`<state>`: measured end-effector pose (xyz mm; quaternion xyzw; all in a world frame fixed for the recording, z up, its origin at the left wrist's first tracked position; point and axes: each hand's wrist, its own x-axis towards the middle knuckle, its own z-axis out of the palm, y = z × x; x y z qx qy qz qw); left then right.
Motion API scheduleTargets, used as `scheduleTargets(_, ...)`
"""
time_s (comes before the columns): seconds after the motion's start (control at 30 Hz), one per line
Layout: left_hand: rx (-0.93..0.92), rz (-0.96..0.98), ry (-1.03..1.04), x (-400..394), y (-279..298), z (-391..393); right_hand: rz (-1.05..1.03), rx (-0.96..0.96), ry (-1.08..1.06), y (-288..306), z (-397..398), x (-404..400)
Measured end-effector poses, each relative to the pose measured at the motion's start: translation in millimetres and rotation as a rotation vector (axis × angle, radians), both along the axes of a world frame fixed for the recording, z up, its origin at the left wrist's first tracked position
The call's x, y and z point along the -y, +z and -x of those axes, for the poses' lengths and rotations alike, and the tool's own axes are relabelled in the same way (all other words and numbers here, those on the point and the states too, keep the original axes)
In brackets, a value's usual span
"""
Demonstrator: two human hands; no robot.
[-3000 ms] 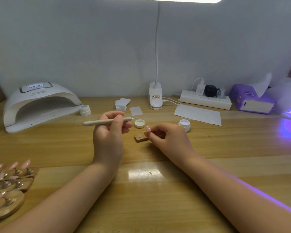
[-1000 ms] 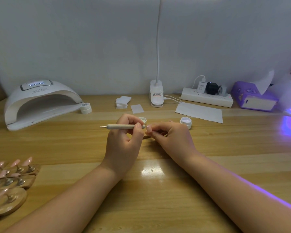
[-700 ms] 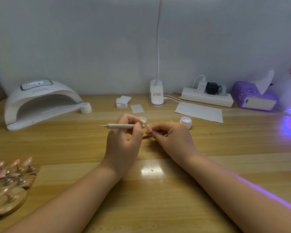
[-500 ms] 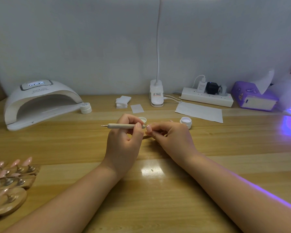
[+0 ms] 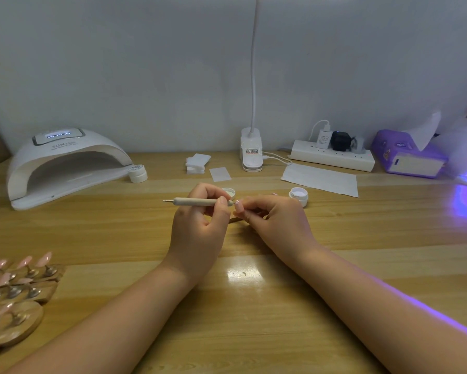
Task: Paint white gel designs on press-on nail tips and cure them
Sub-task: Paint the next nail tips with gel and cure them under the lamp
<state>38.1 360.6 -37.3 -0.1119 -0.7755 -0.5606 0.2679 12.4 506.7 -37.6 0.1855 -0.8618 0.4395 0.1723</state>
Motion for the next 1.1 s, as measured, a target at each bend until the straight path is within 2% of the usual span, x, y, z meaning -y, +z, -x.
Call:
scheduleTargets(0.47,-0.003,-0.018,-0.009,-0.3,-1.0,0.7,-0.011,-0.002,-0.007,0.2,0.7,-0.1)
scheduleTargets(0.8,-0.078,-0.074,0.008,0.6,-0.1,-1.5,-0.015,0.017,-0.021,0.7,0.1,0.4)
scheduleTargets(1.1,-0.032,-0.011,-0.019,-0.4,-0.7,-1.1,-0.022,0.005,-0.035,-0.6,0.6,-1.3)
